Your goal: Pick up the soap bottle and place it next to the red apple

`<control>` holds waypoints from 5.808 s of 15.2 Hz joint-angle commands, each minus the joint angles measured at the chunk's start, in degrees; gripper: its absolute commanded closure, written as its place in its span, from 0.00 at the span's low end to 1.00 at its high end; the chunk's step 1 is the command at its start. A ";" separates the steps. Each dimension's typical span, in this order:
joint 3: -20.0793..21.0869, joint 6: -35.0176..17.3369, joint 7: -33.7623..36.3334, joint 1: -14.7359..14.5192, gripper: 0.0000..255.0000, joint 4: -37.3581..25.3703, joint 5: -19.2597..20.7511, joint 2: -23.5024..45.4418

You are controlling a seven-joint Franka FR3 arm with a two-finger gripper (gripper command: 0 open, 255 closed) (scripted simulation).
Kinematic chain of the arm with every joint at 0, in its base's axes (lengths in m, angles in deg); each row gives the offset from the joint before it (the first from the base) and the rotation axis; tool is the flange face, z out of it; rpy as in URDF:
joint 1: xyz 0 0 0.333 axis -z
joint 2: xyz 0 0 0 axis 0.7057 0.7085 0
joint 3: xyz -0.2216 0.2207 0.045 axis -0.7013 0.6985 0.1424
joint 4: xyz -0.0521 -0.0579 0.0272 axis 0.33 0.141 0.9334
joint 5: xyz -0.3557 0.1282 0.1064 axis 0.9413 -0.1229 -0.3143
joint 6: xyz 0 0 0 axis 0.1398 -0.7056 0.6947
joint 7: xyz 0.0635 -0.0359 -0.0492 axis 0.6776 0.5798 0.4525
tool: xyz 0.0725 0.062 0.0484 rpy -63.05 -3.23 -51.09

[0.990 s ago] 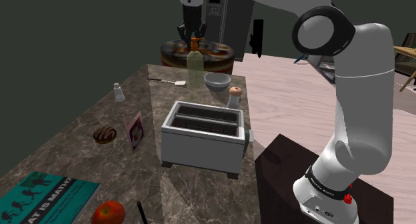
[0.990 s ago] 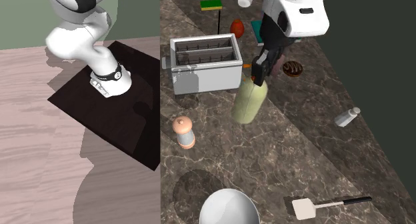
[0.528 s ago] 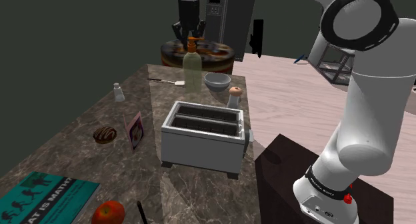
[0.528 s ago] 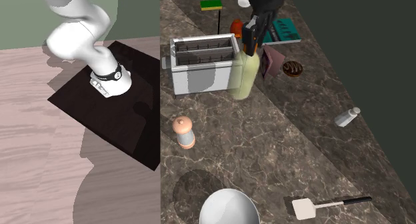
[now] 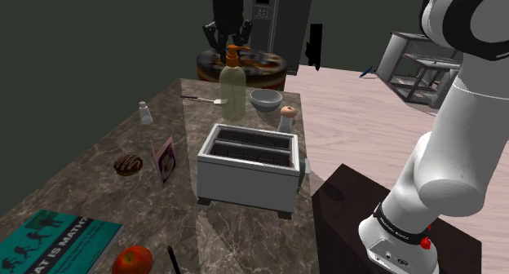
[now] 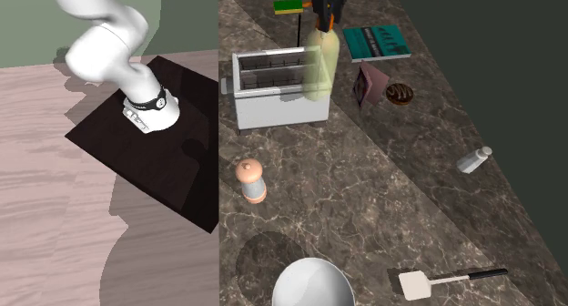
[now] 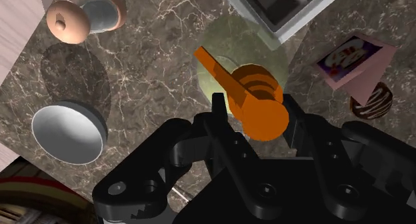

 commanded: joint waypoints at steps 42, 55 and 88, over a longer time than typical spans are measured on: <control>17.80 5.05 37.56 -19.84 1.00 3.33 -1.37 -4.48; 17.20 -5.87 37.28 -19.13 1.00 16.84 -2.86 -7.54; 17.26 -28.02 40.10 -19.25 1.00 36.64 -0.86 -4.66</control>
